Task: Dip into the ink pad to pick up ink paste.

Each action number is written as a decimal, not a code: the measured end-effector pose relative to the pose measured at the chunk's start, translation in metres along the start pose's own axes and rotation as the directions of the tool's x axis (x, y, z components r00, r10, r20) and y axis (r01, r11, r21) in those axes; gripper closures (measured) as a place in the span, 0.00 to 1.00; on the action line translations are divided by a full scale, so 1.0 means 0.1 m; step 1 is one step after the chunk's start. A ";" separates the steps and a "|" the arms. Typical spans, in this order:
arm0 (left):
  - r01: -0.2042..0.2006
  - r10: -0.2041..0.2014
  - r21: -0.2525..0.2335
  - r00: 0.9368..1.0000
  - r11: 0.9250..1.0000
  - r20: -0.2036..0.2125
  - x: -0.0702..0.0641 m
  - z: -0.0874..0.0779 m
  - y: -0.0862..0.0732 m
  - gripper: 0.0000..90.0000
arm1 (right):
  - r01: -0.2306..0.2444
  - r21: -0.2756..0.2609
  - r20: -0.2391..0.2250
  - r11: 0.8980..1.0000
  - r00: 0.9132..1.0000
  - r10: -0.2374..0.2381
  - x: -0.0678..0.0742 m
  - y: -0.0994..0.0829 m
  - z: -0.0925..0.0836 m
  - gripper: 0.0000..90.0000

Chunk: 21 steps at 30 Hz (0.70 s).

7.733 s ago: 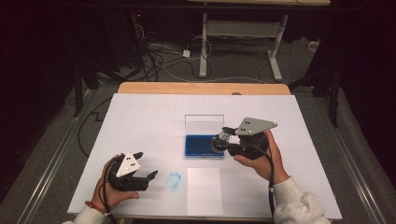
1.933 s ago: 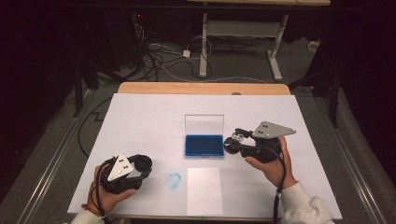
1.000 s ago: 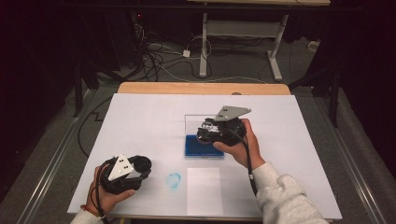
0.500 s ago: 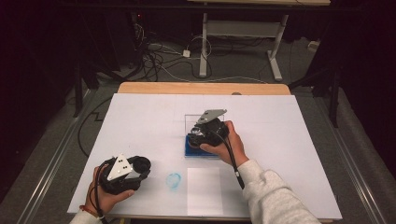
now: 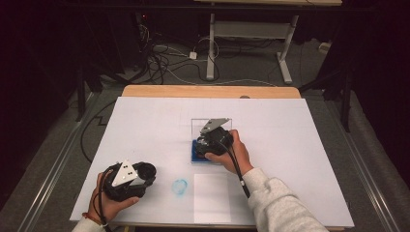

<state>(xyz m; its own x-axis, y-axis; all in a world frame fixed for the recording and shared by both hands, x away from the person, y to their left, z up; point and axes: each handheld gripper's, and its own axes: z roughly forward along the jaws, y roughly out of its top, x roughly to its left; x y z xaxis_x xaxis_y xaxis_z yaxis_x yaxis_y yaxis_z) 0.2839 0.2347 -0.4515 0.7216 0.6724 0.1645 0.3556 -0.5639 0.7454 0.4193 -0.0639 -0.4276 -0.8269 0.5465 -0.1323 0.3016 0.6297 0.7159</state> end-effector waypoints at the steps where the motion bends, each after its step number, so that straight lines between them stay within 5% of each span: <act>1: 0.001 -0.001 0.000 1.000 1.000 0.000 0.00 0.00 0.00 0.41 | -0.003 0.003 -0.002 1.000 1.000 0.003 0.00 -0.01 0.01 0.63; 21: -0.007 0.006 0.018 1.000 1.000 0.015 -0.02 0.02 0.00 0.41 | -0.006 -0.036 0.008 0.999 1.000 0.006 0.04 -0.11 0.01 0.63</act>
<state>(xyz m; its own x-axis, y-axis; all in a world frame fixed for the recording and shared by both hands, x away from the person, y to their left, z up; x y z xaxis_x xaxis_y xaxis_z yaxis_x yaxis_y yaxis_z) 0.2841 0.2326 -0.4531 0.7325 0.6618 0.1599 0.3612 -0.5768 0.7327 0.4129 -0.0683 -0.4370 -0.8212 0.5548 -0.1337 0.2892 0.6065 0.7406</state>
